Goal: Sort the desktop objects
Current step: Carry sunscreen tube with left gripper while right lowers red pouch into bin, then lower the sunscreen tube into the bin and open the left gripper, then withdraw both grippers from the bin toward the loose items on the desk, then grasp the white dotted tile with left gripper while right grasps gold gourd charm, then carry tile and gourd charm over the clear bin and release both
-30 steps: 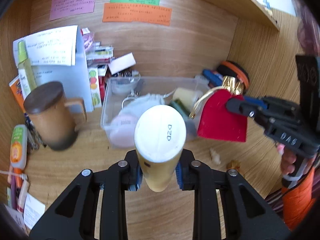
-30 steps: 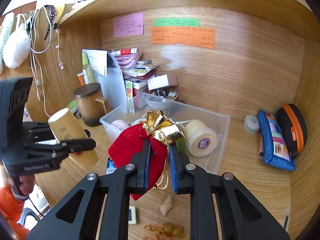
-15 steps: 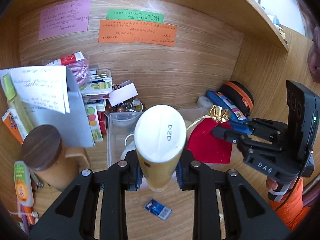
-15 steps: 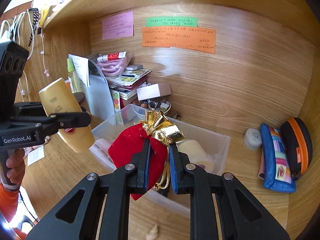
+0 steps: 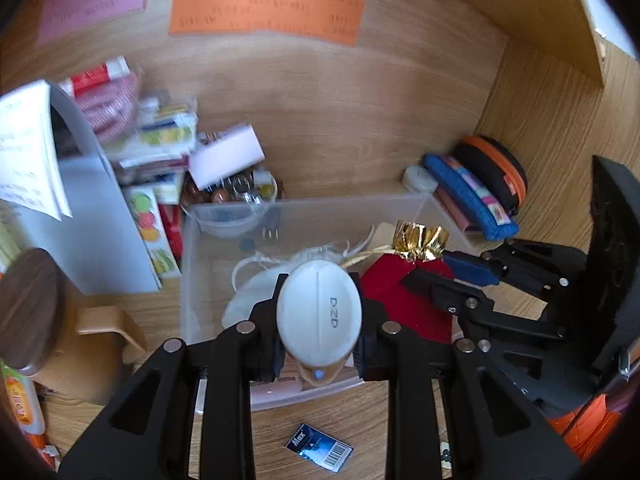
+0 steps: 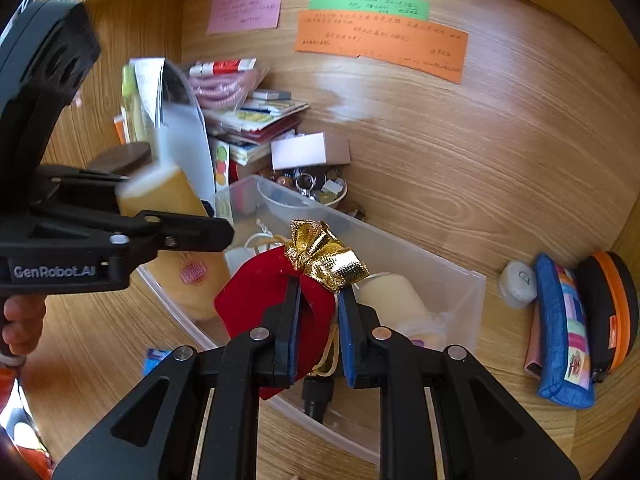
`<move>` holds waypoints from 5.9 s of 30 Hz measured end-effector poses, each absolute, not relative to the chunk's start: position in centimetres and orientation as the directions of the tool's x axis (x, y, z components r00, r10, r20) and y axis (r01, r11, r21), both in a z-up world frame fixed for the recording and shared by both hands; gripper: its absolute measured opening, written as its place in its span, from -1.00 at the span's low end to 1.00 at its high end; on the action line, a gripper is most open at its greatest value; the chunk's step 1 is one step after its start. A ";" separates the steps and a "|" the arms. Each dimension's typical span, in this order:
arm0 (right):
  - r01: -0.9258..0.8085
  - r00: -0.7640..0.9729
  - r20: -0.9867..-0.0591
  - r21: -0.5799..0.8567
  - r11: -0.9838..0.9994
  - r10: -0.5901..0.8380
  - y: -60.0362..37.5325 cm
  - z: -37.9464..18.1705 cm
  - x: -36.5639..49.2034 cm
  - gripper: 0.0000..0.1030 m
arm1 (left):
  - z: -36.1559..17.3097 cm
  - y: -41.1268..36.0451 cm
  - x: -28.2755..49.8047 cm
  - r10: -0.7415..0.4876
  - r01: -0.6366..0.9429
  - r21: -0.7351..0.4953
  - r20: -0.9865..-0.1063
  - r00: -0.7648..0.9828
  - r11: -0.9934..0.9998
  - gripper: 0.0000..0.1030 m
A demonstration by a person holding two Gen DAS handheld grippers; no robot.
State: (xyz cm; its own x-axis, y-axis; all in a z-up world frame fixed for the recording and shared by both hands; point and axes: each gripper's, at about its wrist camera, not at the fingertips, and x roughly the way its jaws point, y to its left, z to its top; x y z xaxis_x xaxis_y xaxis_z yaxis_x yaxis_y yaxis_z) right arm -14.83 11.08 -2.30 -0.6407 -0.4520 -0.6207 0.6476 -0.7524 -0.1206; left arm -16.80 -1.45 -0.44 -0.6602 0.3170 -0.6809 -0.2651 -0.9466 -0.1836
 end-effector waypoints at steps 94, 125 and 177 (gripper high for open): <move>0.519 -0.621 -0.697 -0.022 -0.854 -0.359 22.6 -9.8 -2.3 0.68 | -8.0 5.3 -2.1 0.281 -0.258 -0.153 -0.762 -0.584 -0.954 0.91; 0.571 -0.583 -0.708 -0.009 -0.821 -0.398 20.0 -10.9 -3.1 -0.47 | -9.0 8.6 -2.8 0.201 -0.292 -0.009 -0.745 -0.636 -0.956 -0.34; 0.603 -0.661 -0.575 -0.026 -0.797 -0.481 17.0 0.1 -9.3 -0.68 | 1.3 -4.7 -8.2 0.192 -0.137 -0.136 -0.606 -0.772 -0.981 -0.36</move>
State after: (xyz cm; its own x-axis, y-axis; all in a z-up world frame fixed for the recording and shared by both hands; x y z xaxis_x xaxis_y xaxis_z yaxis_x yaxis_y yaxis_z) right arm -9.31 17.03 0.09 -0.6614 -0.4815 -0.5751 0.6028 -0.7975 -0.0257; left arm -8.24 -4.68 1.27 -0.7719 0.1922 -0.6060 -0.1371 -0.9811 -0.1365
